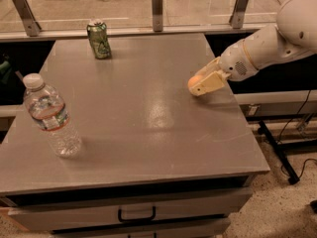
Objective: Move orange near water bottle
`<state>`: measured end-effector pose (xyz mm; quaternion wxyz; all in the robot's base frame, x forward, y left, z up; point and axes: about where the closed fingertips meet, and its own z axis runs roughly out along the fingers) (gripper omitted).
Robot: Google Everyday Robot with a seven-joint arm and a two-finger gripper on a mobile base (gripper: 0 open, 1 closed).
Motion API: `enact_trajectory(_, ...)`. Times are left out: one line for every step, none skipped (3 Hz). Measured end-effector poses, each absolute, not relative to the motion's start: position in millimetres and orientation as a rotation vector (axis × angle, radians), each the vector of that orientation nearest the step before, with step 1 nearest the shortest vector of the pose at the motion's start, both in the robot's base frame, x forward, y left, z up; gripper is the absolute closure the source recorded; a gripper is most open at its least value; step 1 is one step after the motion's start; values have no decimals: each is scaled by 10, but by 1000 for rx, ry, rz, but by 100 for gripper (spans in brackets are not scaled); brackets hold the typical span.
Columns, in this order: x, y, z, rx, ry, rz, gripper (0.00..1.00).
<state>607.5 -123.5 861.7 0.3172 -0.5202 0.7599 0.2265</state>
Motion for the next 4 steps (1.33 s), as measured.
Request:
enact_trajectory(6011, -1045, 8572, -1404, 1970, 654, 100)
enact_trajectory(5802, -483, 8641, -1478, 1842, 762, 100)
enact_trajectory(5524, 127, 8787, -1549, 1697, 863, 100)
enact_trajectory(5292, 536, 8791, -1579, 1619, 928, 100)
